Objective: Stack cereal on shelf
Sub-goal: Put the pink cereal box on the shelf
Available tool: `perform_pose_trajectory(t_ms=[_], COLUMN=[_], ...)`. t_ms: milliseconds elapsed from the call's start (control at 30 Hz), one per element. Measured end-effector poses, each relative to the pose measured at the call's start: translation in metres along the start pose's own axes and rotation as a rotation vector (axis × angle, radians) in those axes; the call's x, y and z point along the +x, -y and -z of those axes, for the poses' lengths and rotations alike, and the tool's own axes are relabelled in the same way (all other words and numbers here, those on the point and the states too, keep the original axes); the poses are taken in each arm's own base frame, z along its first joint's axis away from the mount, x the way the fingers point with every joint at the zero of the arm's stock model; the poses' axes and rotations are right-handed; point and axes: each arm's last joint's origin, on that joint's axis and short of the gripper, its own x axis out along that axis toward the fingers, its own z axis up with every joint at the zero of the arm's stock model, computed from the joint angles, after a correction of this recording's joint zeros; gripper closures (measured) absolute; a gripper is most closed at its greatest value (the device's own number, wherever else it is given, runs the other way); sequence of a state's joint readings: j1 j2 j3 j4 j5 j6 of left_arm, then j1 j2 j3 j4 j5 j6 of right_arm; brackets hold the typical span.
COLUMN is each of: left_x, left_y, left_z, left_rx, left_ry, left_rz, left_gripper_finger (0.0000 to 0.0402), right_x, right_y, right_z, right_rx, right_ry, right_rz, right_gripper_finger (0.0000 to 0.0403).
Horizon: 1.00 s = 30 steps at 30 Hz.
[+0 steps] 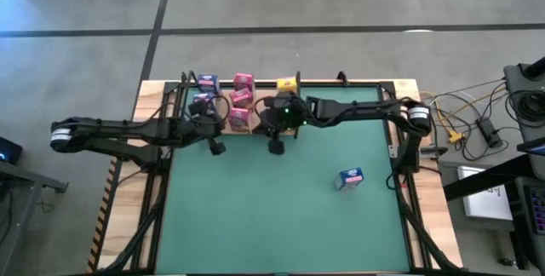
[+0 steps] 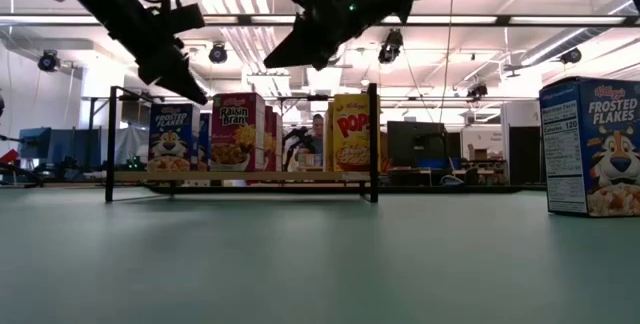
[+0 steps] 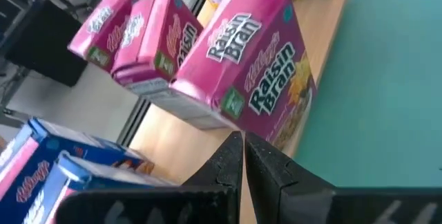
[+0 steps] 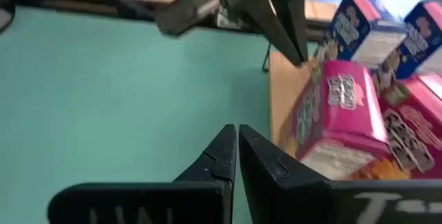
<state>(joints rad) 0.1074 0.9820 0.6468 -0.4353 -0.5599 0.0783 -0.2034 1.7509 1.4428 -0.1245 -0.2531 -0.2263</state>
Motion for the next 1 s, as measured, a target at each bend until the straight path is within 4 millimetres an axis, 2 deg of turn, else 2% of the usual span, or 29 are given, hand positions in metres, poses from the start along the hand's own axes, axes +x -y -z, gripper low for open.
perform_pose_trajectory(t_ms=[233,467,667,1000], left_x=[0.006,0.009,0.008,0.008], left_y=[0.003,0.005,0.004,0.004], left_z=[-0.005,-0.004,-0.004,-0.004], left_rx=[0.029,0.039,0.038,0.036], left_ry=[0.022,0.009,0.013,0.011], left_rz=[-0.008,-0.009,-0.010,-0.009], left_gripper_finger=[0.0402,0.0401,0.0401,0.0401], right_x=[0.026,0.047,0.048,0.047], right_y=[-0.008,0.000,0.003,0.004], right_z=[0.017,0.030,0.032,0.032], right_rx=[0.023,0.032,0.033,0.003], right_ry=[0.104,0.114,0.093,0.076], right_rz=[0.054,0.235,0.335,0.377], right_gripper_finger=[0.0394,0.0394,0.0394,0.0394])
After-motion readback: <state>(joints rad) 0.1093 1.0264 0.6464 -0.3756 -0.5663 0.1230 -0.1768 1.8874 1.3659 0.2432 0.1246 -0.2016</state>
